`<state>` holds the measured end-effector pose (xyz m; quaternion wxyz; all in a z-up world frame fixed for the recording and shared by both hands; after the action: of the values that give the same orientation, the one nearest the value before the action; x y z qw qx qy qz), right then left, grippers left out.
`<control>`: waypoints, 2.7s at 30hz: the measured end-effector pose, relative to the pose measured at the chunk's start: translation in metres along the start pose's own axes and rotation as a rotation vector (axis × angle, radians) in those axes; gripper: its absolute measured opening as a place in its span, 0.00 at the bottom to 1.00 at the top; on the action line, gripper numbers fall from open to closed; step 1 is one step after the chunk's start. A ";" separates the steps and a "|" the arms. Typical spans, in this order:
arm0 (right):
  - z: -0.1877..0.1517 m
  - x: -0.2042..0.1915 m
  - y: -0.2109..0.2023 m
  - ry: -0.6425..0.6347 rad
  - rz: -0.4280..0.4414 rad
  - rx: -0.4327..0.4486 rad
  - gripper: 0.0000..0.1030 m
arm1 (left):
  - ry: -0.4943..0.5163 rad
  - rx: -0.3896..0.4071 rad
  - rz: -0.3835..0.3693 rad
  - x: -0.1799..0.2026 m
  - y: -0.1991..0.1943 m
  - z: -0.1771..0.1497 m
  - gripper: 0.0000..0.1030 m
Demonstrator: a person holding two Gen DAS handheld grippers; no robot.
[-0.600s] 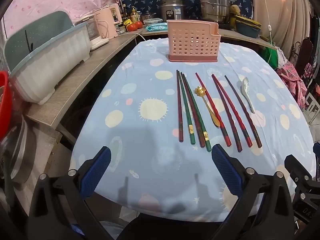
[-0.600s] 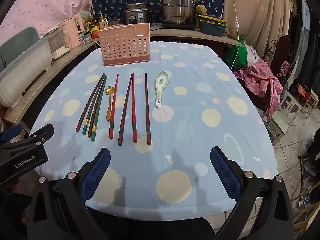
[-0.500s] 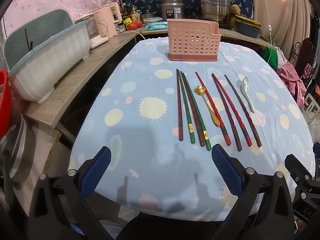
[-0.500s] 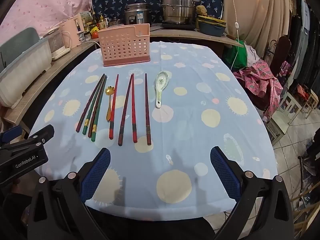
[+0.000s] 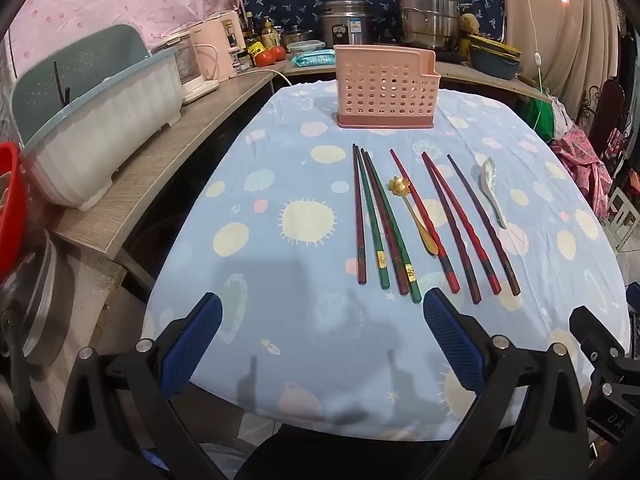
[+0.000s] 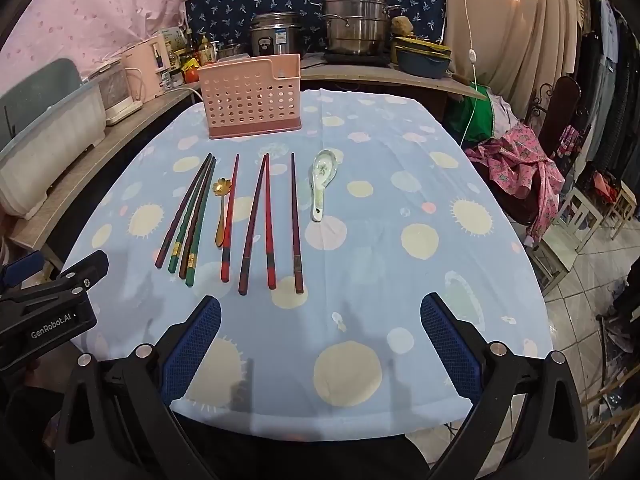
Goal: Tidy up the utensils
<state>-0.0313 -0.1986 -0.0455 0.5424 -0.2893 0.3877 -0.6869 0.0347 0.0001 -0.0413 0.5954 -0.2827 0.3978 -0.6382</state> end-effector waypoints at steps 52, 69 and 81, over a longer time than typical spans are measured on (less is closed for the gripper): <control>0.000 -0.011 -0.005 -0.025 0.029 0.009 0.93 | -0.013 -0.009 0.016 -0.014 -0.001 -0.002 0.93; -0.001 -0.010 -0.005 -0.023 0.032 0.008 0.93 | -0.013 -0.010 0.017 -0.011 -0.002 -0.002 0.93; 0.000 -0.011 -0.006 -0.021 0.034 0.007 0.93 | -0.011 -0.010 0.017 -0.012 -0.003 -0.003 0.93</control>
<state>-0.0316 -0.1869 -0.0404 0.5591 -0.2878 0.3846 -0.6758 0.0324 0.0120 -0.0394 0.6014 -0.2860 0.4001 -0.6296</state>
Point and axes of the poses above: each gripper's, at about its wrist camera, not at the fingertips, and y roughly the way its jaws point, x to its right, z to its top, the point moved 6 cm from there along y, roughly the way its jaws point, and after that the axes turned 11 degrees about -x, right-handed, at the moved point
